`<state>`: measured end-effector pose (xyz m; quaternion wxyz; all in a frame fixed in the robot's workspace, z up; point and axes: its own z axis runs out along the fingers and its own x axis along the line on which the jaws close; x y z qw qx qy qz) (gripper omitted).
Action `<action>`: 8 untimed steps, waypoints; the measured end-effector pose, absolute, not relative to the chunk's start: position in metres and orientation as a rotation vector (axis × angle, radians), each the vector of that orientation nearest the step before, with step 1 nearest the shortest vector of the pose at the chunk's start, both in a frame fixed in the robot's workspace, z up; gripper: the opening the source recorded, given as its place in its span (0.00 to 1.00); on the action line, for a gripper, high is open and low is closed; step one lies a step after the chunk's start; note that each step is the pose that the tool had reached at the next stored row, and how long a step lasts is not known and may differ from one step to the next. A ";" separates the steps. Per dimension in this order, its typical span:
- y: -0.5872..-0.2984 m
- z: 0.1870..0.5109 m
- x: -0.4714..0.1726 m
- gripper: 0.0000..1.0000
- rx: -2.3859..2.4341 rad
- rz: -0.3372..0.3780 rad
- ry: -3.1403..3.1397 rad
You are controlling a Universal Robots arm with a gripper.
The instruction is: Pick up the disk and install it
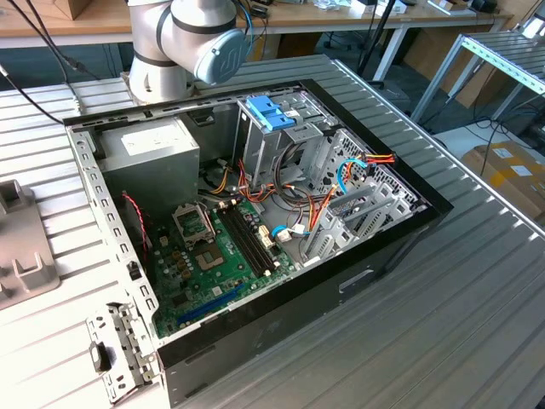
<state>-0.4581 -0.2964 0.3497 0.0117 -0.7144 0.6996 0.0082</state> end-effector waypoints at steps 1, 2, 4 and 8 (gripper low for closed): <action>-0.296 0.350 -0.458 0.54 -2.228 0.026 2.182; -0.294 0.349 -0.458 0.54 -2.228 0.026 2.182; -0.293 0.348 -0.458 0.54 -2.228 0.026 2.182; -0.283 0.342 -0.459 0.54 -2.228 0.026 2.181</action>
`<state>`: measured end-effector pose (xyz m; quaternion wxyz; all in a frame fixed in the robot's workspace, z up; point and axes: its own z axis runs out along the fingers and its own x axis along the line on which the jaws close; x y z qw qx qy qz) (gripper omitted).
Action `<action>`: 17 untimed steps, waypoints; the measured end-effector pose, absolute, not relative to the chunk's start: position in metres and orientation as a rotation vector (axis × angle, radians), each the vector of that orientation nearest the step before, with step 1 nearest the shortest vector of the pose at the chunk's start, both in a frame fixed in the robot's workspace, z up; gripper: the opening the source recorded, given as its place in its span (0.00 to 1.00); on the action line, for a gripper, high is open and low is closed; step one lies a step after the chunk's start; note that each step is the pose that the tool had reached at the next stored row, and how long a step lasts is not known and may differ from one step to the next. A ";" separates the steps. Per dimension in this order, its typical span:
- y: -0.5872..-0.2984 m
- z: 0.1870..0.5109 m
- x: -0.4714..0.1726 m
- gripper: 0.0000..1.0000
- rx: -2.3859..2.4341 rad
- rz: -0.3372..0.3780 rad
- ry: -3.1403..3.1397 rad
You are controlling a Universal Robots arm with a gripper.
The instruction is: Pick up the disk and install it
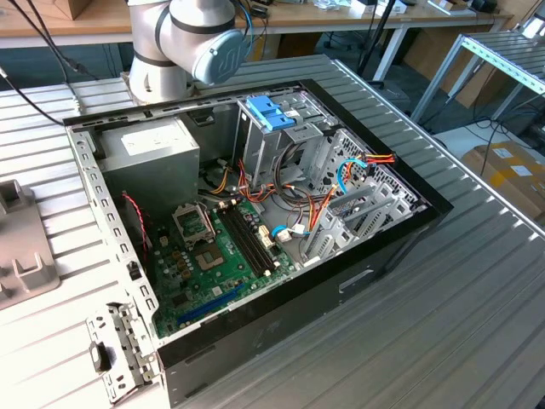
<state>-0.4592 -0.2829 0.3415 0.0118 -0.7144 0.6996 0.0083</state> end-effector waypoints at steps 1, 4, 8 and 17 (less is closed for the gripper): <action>-0.281 0.340 -0.459 0.54 -2.228 0.026 2.182; -0.281 0.339 -0.460 0.54 -2.228 0.026 2.182; -0.280 0.339 -0.460 0.54 -2.227 0.026 2.182; -0.277 0.337 -0.462 0.54 -2.227 0.026 2.181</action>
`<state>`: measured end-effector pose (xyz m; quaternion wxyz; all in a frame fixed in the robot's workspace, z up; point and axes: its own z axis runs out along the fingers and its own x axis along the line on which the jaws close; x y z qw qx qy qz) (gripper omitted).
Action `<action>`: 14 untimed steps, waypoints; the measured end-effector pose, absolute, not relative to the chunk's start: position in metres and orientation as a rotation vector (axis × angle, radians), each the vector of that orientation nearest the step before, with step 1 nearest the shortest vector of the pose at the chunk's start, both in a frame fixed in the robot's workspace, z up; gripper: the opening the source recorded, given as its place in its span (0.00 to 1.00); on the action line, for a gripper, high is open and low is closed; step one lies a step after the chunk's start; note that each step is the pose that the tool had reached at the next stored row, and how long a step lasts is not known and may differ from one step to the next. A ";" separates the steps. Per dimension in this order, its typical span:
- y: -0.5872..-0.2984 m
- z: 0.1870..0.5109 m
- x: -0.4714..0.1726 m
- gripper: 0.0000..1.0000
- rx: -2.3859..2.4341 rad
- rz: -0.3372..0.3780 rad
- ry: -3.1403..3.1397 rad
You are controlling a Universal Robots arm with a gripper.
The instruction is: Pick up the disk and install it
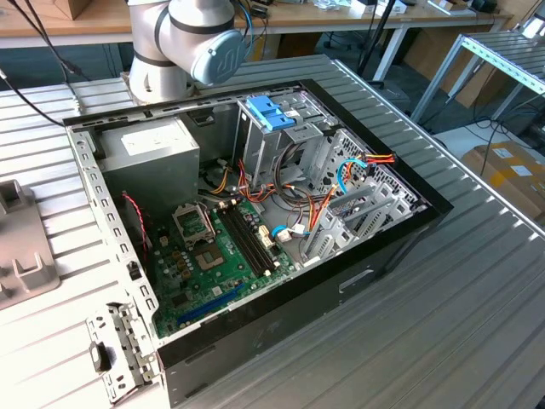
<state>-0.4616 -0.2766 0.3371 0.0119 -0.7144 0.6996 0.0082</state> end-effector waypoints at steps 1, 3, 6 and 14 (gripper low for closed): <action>-0.276 0.337 -0.462 0.54 -2.227 0.026 2.181; -0.267 0.336 -0.467 0.54 -2.228 0.026 2.181; -0.263 0.333 -0.473 0.54 -2.228 0.026 2.180; -0.263 0.326 -0.479 0.54 -2.263 0.027 2.145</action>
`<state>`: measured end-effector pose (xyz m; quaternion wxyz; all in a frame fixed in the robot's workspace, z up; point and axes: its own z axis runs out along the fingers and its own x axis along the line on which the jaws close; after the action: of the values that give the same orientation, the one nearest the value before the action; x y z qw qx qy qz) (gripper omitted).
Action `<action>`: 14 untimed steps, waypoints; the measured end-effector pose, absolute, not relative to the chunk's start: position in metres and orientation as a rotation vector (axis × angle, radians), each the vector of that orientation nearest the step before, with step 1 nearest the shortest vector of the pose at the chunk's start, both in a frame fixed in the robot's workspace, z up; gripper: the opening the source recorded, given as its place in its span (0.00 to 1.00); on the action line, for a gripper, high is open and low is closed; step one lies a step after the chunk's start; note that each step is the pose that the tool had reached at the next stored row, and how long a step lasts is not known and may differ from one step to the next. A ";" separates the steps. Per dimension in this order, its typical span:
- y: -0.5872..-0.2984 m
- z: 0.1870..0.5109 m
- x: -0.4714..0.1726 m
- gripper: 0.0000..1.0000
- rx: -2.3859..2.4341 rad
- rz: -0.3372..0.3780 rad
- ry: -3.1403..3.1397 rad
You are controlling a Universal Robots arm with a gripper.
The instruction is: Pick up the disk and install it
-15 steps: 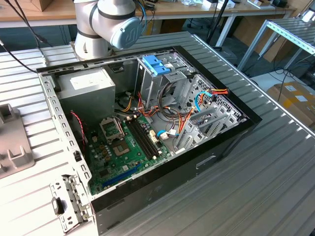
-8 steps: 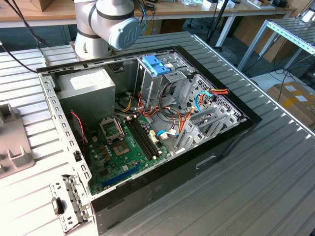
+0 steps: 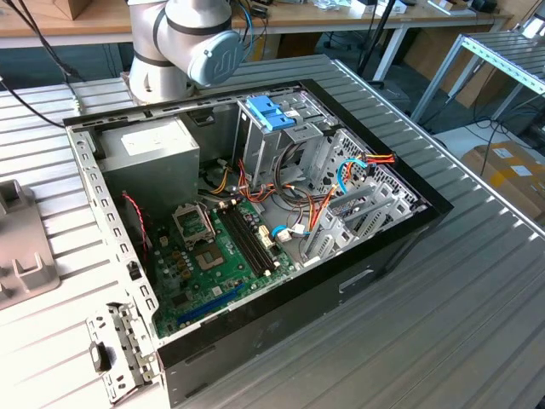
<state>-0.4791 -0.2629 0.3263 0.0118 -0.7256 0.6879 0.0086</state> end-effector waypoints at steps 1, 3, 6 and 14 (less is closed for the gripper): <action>-0.263 0.326 -0.480 0.54 -2.265 0.027 2.142; -0.263 0.324 -0.480 0.54 -2.271 0.027 2.135; -0.263 0.321 -0.481 0.54 -2.274 0.028 2.133; -0.263 0.313 -0.483 0.54 -2.274 0.028 2.133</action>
<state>-0.4834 -0.2629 0.3133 0.0120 -0.7292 0.6841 0.0089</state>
